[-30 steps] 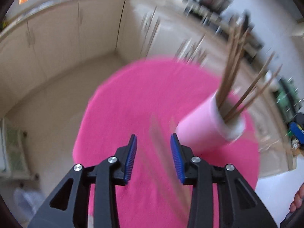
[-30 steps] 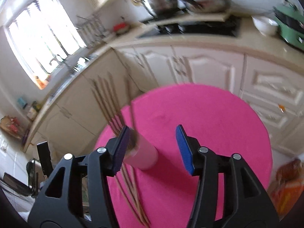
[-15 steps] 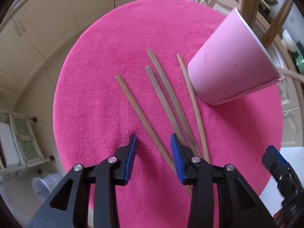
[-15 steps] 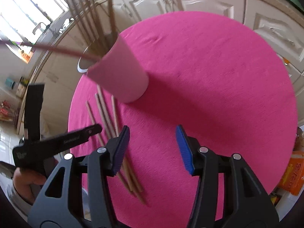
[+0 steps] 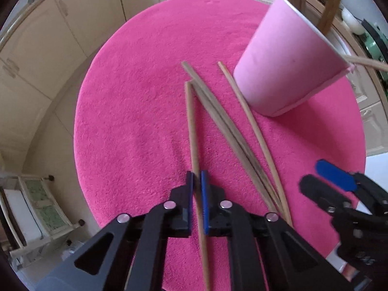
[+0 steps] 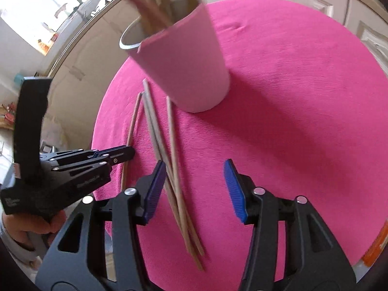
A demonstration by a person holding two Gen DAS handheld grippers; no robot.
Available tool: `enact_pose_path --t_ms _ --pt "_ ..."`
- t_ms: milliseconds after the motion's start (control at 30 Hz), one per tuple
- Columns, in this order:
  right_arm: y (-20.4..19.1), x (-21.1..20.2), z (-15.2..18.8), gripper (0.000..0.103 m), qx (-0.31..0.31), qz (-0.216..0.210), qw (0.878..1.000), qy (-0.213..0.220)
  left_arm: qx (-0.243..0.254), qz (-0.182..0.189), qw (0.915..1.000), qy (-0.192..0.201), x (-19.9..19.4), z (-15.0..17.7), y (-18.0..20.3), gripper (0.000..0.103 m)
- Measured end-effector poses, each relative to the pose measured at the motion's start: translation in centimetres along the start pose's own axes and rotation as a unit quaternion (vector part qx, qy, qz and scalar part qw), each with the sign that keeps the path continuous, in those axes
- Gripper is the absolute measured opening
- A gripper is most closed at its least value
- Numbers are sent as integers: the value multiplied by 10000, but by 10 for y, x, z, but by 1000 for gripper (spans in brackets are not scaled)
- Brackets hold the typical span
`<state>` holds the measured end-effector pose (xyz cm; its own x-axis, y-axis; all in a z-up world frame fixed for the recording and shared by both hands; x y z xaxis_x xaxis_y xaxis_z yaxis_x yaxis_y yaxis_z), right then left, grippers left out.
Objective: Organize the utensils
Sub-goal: 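Close the left gripper on a chopstick while the right gripper grasps another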
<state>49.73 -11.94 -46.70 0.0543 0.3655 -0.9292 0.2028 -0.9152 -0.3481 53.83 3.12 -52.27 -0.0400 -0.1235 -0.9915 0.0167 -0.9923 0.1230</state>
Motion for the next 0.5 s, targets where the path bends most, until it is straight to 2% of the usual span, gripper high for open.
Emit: enact_pose_path --t_ms 33,167,233,300,500 --pt "-4 5 -1 35 -59 -40 9999 -75 -50 2 10000 -20 0 0 -3 6" --pt "-14 16 -10 30 -246 -29 9996 -158 -208 142 9997 -18 -2 5 -12 6" --pt "-15 21 -14 28 -322 108 9991 -244 -230 130 9996 -36 -2 5 -18 6" --pt "-17 26 -17 22 -365 186 9986 -324 -256 122 9996 -46 2 8 -31 6" --pt "-21 31 -19 15 -607 511 9961 -384 -364 175 9991 -110 9 9 -38 6"
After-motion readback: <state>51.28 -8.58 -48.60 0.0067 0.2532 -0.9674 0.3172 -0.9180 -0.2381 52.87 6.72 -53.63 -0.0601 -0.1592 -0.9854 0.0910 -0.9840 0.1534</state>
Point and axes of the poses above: each gripper's, at about its wrist camera, not at the fingertips, and x roughly the way its jaws point, y to its right, z to its underside, the point moved 7 cm from there along x, roughly the way its jaws point, and after that the axes turned 14 degrees about -y, right-handed, at the moved point
